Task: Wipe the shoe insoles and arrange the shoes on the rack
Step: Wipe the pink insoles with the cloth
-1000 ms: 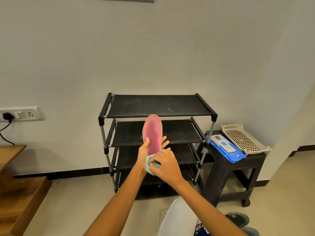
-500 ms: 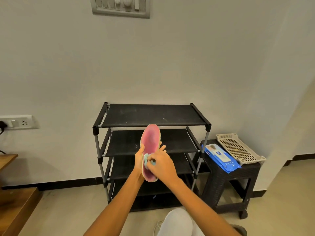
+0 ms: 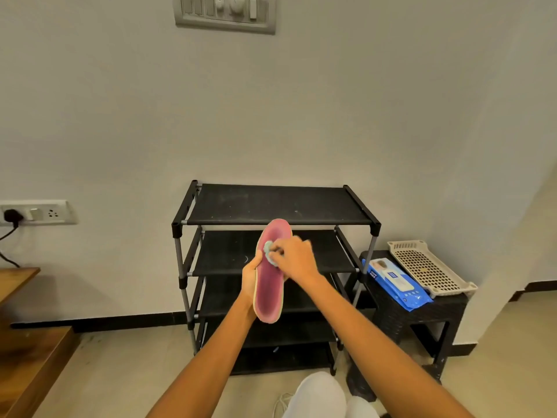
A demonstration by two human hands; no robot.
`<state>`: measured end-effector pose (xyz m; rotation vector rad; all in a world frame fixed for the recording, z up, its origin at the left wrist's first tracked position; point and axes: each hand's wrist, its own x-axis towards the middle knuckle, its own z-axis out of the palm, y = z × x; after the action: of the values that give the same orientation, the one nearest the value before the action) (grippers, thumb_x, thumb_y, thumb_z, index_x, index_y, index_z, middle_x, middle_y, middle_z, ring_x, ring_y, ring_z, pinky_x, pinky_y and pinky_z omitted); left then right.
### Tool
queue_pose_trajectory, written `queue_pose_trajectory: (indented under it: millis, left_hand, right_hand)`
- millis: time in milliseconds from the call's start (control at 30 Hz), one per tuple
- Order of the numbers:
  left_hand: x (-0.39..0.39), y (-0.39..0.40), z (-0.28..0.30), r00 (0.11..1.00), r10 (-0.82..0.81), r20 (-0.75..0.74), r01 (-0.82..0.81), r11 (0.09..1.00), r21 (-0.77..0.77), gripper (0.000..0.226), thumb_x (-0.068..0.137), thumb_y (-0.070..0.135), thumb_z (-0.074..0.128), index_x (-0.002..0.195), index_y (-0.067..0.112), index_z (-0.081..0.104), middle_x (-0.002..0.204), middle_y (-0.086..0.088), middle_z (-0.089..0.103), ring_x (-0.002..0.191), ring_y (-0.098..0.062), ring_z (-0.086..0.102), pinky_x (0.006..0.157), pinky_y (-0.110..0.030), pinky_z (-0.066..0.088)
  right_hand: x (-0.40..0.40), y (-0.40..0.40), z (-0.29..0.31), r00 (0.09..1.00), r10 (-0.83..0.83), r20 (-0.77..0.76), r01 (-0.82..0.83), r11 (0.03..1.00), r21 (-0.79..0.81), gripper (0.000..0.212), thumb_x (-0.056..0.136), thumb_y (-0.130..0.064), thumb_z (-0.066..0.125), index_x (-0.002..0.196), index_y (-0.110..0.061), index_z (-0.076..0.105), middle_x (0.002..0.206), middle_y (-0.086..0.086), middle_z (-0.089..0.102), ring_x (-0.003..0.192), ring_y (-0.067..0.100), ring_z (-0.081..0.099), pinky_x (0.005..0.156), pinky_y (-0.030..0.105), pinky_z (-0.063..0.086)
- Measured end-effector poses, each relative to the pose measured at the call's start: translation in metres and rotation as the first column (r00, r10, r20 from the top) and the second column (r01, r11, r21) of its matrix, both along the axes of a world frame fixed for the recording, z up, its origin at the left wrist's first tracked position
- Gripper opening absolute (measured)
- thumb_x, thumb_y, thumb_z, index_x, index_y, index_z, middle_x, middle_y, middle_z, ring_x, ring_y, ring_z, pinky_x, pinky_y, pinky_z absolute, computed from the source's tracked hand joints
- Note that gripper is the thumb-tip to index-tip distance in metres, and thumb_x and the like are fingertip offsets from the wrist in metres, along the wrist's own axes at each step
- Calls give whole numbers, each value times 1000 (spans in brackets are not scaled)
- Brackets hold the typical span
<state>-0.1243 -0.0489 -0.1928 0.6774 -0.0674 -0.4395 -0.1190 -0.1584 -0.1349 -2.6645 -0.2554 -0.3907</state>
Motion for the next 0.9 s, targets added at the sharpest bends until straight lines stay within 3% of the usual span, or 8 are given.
queue_pose_trajectory:
  millis: [67, 200, 300, 433, 500, 600, 733, 900]
  left_hand:
    - [1, 5, -3, 998, 58, -7, -58, 998, 28, 40, 98, 33, 35, 112, 2, 55, 84, -13, 69, 77, -24, 70, 65, -33, 58]
    - [8, 13, -14, 999, -10, -50, 11, 999, 31, 60, 95, 50, 30, 134, 6, 45, 136, -19, 52, 121, -31, 54, 95, -41, 49]
    - [9, 17, -21, 998, 0, -59, 4, 998, 70, 58, 95, 48, 31, 130, 5, 48, 128, -19, 58, 108, -31, 63, 85, -40, 56]
    - [3, 15, -15, 999, 27, 47, -33, 990, 139, 51, 86, 45, 54, 116, 3, 55, 86, -11, 71, 75, -23, 70, 63, -30, 58]
    - [2, 12, -13, 996, 59, 70, -69, 985, 159, 80, 63, 52, 78, 121, 4, 54, 96, -14, 69, 82, -25, 70, 67, -33, 58]
    - [6, 9, -8, 999, 24, 23, -26, 997, 72, 93, 57, 52, 82, 132, 9, 49, 121, -13, 62, 103, -28, 65, 81, -39, 56]
    - [3, 5, -4, 999, 16, -47, -15, 1000, 27, 69, 88, 54, 46, 139, 8, 42, 127, -13, 57, 108, -27, 61, 83, -38, 57]
    - [-14, 8, -6, 996, 39, -80, -36, 999, 40, 34, 93, 32, 49, 118, 11, 58, 100, -11, 67, 90, -25, 65, 68, -36, 57]
  right_hand:
    - [-19, 16, -21, 995, 60, 81, -64, 997, 49, 23, 90, -30, 52, 79, -22, 70, 76, -6, 68, 73, 12, 59, 80, 39, 46]
    - [-55, 21, -55, 957, 172, 235, -206, 971, 125, 20, 86, -32, 57, 82, -19, 72, 80, -6, 70, 76, 8, 61, 76, 31, 50]
    - [-65, 8, -54, 935, 300, 187, -330, 931, 156, 23, 85, -37, 56, 89, -22, 72, 87, -11, 68, 85, 3, 57, 77, 20, 46]
    - [-46, -3, -40, 981, -59, 183, -27, 899, 438, 16, 85, -34, 62, 93, -21, 67, 95, -9, 53, 87, 4, 51, 65, 18, 45]
    - [-42, -2, -41, 997, -78, 19, 60, 888, 456, 20, 82, -31, 68, 101, -24, 65, 109, -9, 45, 95, 8, 52, 71, 20, 50]
    - [-50, 8, -53, 998, 34, -57, -1, 865, 502, 30, 84, -23, 68, 114, -20, 63, 116, -6, 47, 99, 8, 55, 75, 9, 46]
    - [-52, 17, -53, 996, -81, 23, 54, 823, 565, 25, 88, -20, 64, 113, -13, 63, 105, -4, 55, 91, 4, 56, 68, 4, 44]
    - [-44, 16, -48, 981, -174, 85, 80, 765, 640, 19, 89, -19, 62, 108, -14, 64, 105, -2, 59, 92, 6, 58, 72, 12, 47]
